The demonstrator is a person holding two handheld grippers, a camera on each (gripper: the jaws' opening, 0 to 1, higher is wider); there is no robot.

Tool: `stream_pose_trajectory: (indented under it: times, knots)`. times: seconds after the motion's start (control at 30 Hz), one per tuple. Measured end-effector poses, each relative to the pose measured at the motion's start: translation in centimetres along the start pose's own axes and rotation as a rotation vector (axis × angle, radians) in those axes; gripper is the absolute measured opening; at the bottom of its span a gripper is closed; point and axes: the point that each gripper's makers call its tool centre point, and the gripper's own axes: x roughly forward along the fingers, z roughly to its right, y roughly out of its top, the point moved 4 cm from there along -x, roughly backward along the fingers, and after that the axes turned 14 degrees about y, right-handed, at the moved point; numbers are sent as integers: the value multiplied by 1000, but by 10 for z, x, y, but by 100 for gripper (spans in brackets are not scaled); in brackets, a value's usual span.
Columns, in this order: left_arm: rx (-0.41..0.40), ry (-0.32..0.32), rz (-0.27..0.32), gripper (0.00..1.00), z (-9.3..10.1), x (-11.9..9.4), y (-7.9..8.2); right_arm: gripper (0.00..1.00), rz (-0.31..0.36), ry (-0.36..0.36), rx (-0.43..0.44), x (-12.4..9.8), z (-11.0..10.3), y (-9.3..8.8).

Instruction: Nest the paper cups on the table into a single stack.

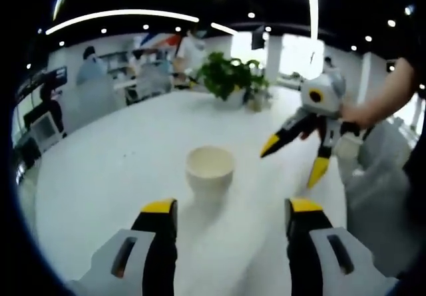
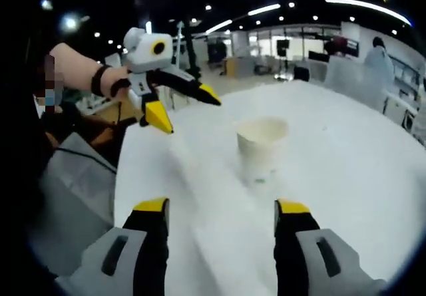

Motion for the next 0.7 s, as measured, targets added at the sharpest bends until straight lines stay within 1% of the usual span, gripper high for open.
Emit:
stream_pose_trajectory:
  times: [0.1,0.17,0.2,0.27,0.4,0.47,0.57,0.6,0.63,0.7]
  knots:
    - [-8,3,4,67,4,-7,-4,69,61,-34,34,-8,-8,2]
    - [-17,4,11,70,9,-12,-5,72,72,-50,50,-11,-12,0]
    - [-26,4,16,71,12,-15,-6,75,92,-68,54,-15,-15,1]
    - [-28,4,21,72,16,-20,-6,76,112,-76,61,-18,-19,2]
    - [-31,10,36,79,21,-30,-7,81,118,-94,60,-21,-27,3]
    - [-32,14,38,82,23,-37,-11,84,127,-105,56,-22,-31,5]
    - [-50,23,41,90,24,-45,-16,93,129,-119,53,-22,-34,7]
    - [-56,27,44,94,24,-47,-17,98,130,-125,49,-22,-35,8]
    - [-66,31,49,97,25,-51,-19,100,125,-132,44,-22,-37,8]
    - [-67,36,53,98,26,-56,-23,100,121,-137,13,-23,-41,9]
